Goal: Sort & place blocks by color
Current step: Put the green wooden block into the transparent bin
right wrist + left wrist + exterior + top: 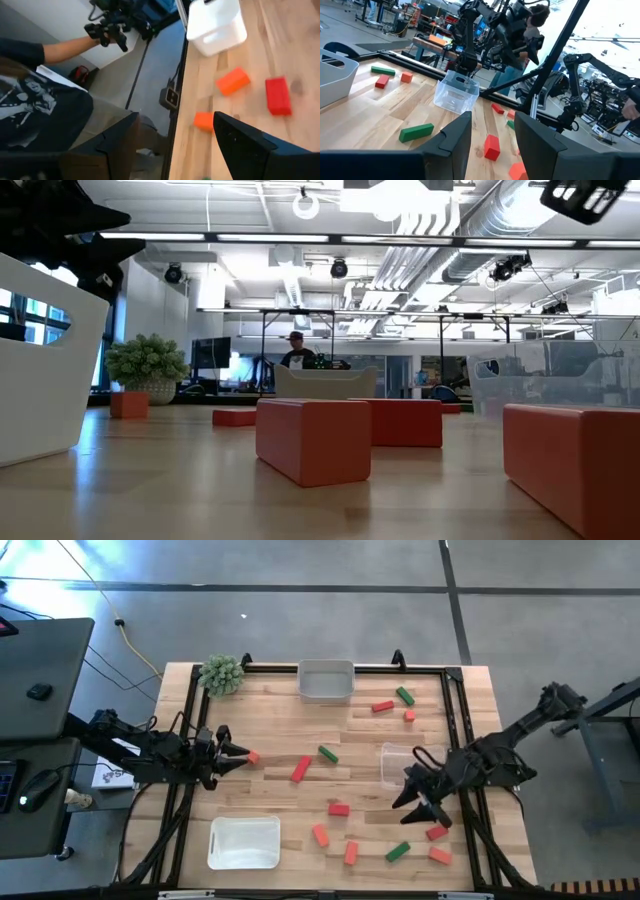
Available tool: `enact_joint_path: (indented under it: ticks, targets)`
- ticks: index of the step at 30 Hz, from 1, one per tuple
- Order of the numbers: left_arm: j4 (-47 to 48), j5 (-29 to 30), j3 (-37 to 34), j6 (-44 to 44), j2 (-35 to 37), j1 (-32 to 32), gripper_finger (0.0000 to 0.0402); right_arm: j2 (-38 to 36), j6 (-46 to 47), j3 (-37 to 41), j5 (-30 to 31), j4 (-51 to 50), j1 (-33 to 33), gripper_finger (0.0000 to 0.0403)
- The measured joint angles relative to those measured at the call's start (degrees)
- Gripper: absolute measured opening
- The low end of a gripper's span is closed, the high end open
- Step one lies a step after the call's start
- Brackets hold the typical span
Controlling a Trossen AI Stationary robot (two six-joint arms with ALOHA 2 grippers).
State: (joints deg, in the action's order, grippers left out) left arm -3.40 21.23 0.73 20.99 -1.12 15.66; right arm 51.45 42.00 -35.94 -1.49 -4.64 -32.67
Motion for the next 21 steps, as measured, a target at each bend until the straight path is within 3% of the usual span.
enact_joint_path:
  ticks: [5,13,17,21]
  targets:
    - [0.02,0.00,-0.01,0.04,0.00,0.01,0.0138,3.81,3.27,0.00,1.64,-0.12,-3.13,0.0245]
    - [0.02,0.00,-0.02,-0.11,0.00,0.00,0.0138,11.07,7.09,-0.71,-0.59,-0.82,-5.38,0.0245]
    - [0.02,0.00,-0.02,-0.11,0.00,0.00,0.0138,15.17,3.84,-6.56,-0.69,-3.45,-5.78,0.0245]
    - [0.04,0.00,-0.02,-0.11,0.00,0.01,0.0138,19.57,-2.83,-14.95,-0.74,-16.86,-5.76,0.0245]
